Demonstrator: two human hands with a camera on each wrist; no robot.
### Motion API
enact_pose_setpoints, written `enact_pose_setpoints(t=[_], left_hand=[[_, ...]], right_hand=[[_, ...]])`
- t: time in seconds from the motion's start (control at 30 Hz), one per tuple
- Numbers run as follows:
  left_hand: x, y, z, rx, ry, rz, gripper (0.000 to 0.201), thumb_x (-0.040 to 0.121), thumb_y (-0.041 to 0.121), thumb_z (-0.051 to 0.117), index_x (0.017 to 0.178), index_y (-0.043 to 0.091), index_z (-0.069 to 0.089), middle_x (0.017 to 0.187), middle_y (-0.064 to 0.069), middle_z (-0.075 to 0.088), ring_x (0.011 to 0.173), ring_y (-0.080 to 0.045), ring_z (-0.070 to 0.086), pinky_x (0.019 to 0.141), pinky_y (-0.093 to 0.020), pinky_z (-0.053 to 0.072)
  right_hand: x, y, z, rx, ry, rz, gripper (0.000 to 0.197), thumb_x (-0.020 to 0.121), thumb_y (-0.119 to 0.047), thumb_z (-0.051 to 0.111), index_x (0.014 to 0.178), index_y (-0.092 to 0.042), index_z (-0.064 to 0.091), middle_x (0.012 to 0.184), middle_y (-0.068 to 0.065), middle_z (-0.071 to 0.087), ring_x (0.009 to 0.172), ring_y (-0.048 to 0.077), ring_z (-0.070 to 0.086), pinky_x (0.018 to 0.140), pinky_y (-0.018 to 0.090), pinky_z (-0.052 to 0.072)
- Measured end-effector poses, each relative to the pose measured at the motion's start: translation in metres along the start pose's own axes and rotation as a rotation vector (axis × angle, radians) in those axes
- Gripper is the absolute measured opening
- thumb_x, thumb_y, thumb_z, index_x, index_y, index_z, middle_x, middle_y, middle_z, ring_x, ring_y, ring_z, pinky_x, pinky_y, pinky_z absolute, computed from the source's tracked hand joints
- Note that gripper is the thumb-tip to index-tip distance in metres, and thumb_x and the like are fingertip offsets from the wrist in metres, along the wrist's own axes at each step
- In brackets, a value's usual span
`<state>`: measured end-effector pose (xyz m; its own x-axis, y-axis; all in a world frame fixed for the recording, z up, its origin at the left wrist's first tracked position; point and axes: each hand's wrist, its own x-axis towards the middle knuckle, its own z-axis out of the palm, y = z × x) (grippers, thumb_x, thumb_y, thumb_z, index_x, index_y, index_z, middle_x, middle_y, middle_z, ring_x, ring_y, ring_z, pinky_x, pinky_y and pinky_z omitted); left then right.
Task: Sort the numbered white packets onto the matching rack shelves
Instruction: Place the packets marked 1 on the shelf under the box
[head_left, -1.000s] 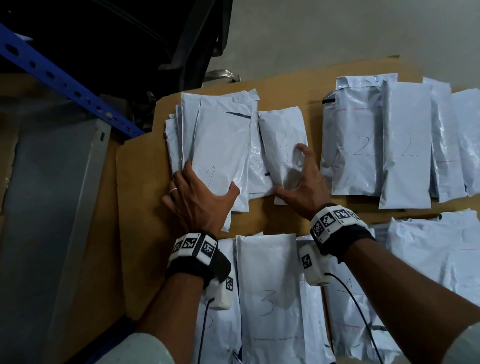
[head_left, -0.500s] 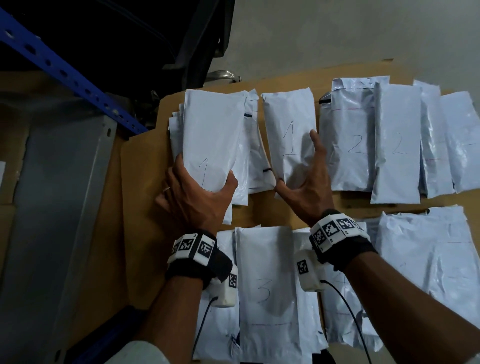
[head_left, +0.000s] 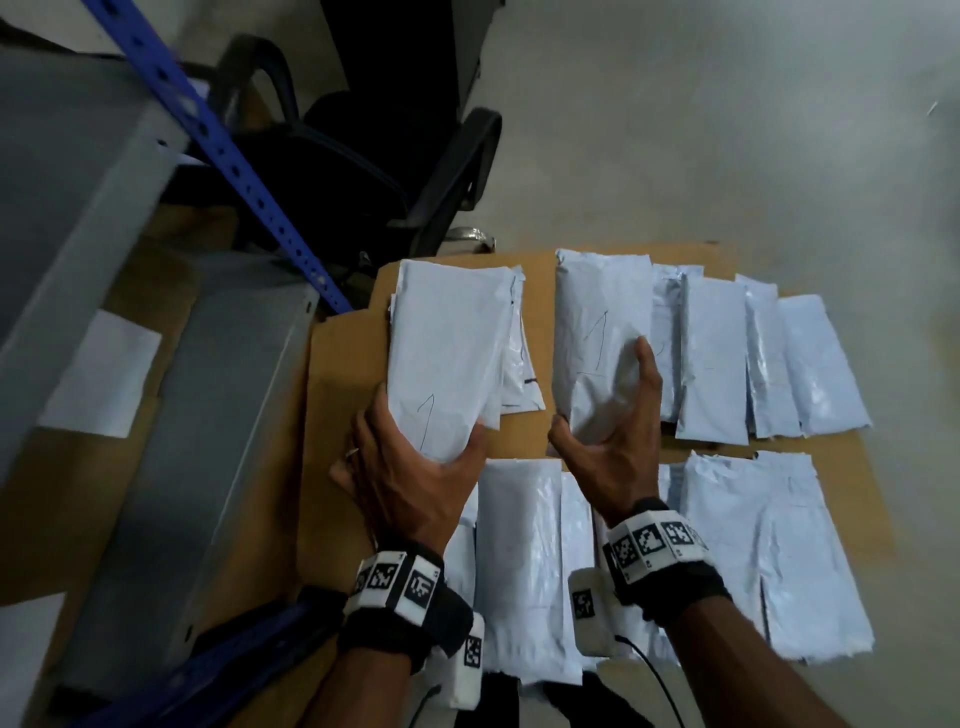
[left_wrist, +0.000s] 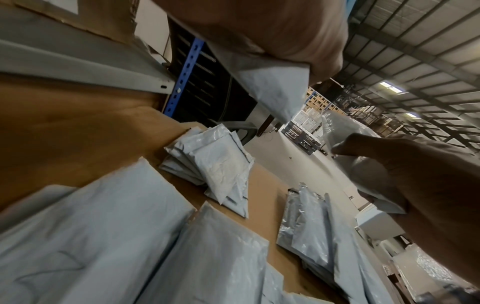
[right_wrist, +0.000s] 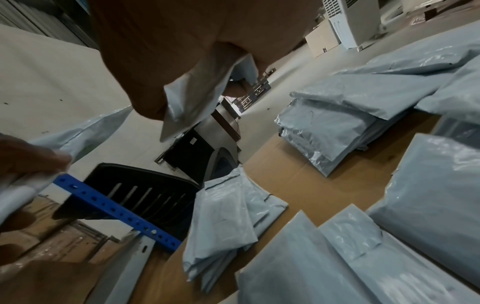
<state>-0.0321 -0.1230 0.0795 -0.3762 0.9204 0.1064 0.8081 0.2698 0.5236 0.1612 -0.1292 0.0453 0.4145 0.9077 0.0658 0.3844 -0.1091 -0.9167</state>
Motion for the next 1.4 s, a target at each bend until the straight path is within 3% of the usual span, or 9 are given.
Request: enact_pose_setpoints(t=[0.1, 0.27, 0.47, 0.67, 0.8, 0.93, 1.2, 1.33, 1.4], left_hand=[[-0.019, 0.005, -0.038, -0.013, 0.027, 0.014, 0.102, 0.058, 0.079, 0.063, 0.138, 0.017, 0.045, 0.128, -0.007, 0.056, 0.112, -0.031, 0.054, 0.099, -0.050, 0.034], [-0.067, 0.014, -0.096, -0.023, 0.065, -0.042, 0.102, 0.058, 0.076, 0.065, 0.138, 0.018, 0.044, 0.125, -0.007, 0.055, 0.108, -0.032, 0.055, 0.102, -0.049, 0.035], [-0.143, 0.031, -0.155, -0.076, 0.137, -0.147, 0.099, 0.059, 0.071, 0.068, 0.138, 0.015, 0.045, 0.127, -0.007, 0.054, 0.112, -0.029, 0.052, 0.100, -0.045, 0.033], [-0.210, 0.041, -0.208, -0.162, 0.226, -0.192, 0.100, 0.060, 0.072, 0.067, 0.138, 0.014, 0.042, 0.126, -0.010, 0.053, 0.110, -0.030, 0.052, 0.097, -0.059, 0.044], [-0.246, 0.051, -0.244, -0.177, 0.331, -0.189, 0.101, 0.061, 0.071, 0.069, 0.139, 0.012, 0.043, 0.125, -0.011, 0.055, 0.109, -0.032, 0.055, 0.094, -0.053, 0.048], [-0.274, 0.051, -0.275, -0.125, 0.401, -0.218, 0.099, 0.060, 0.072, 0.068, 0.138, 0.014, 0.046, 0.126, -0.009, 0.056, 0.110, -0.032, 0.055, 0.095, -0.043, 0.034], [-0.346, -0.025, -0.357, 0.061, 0.520, -0.252, 0.097, 0.058, 0.074, 0.072, 0.133, 0.015, 0.054, 0.120, -0.010, 0.058, 0.103, -0.033, 0.056, 0.087, -0.045, 0.037], [-0.405, -0.082, -0.407, 0.119, 0.552, -0.316, 0.095, 0.055, 0.075, 0.072, 0.131, 0.021, 0.056, 0.116, -0.002, 0.059, 0.104, -0.029, 0.056, 0.090, -0.045, 0.038], [-0.441, -0.112, -0.434, 0.139, 0.549, -0.342, 0.093, 0.055, 0.076, 0.071, 0.131, 0.024, 0.056, 0.116, 0.001, 0.059, 0.104, -0.025, 0.056, 0.091, -0.044, 0.039]], right_hand=[[-0.018, -0.028, -0.017, -0.014, 0.021, -0.034, 0.112, 0.072, -0.008, 0.089, 0.159, -0.008, 0.020, 0.155, -0.022, 0.022, 0.147, -0.009, 0.019, 0.118, 0.013, 0.022], [-0.057, -0.073, -0.051, 0.032, -0.007, -0.081, 0.109, 0.074, -0.007, 0.088, 0.159, -0.004, 0.019, 0.159, -0.005, 0.024, 0.146, -0.012, 0.018, 0.115, 0.006, 0.019], [-0.110, -0.105, -0.102, 0.057, -0.093, -0.150, 0.109, 0.076, -0.008, 0.088, 0.159, -0.006, 0.017, 0.161, -0.013, 0.020, 0.152, 0.002, 0.018, 0.120, 0.016, 0.019], [-0.157, -0.136, -0.166, 0.083, -0.219, -0.269, 0.108, 0.076, -0.010, 0.088, 0.159, -0.009, 0.019, 0.162, -0.007, 0.024, 0.153, 0.010, 0.023, 0.123, 0.027, 0.024], [-0.180, -0.156, -0.203, 0.082, -0.238, -0.348, 0.108, 0.076, -0.010, 0.089, 0.158, -0.011, 0.019, 0.161, -0.011, 0.025, 0.152, 0.009, 0.024, 0.123, 0.025, 0.024], [-0.207, -0.170, -0.217, 0.111, -0.241, -0.381, 0.107, 0.076, -0.017, 0.087, 0.158, -0.008, 0.020, 0.161, -0.004, 0.025, 0.151, 0.009, 0.023, 0.122, 0.024, 0.024], [-0.297, -0.193, -0.182, 0.156, -0.308, -0.456, 0.103, 0.077, -0.014, 0.087, 0.157, -0.007, 0.022, 0.162, 0.002, 0.026, 0.152, 0.012, 0.024, 0.124, 0.039, 0.026], [-0.364, -0.208, -0.156, 0.235, -0.412, -0.510, 0.103, 0.075, -0.038, 0.078, 0.157, -0.006, 0.023, 0.160, 0.010, 0.028, 0.151, 0.020, 0.025, 0.124, 0.030, 0.021], [-0.404, -0.212, -0.146, 0.282, -0.485, -0.469, 0.107, 0.070, -0.047, 0.074, 0.157, -0.011, 0.023, 0.159, 0.005, 0.027, 0.150, 0.021, 0.027, 0.124, 0.038, 0.025]])
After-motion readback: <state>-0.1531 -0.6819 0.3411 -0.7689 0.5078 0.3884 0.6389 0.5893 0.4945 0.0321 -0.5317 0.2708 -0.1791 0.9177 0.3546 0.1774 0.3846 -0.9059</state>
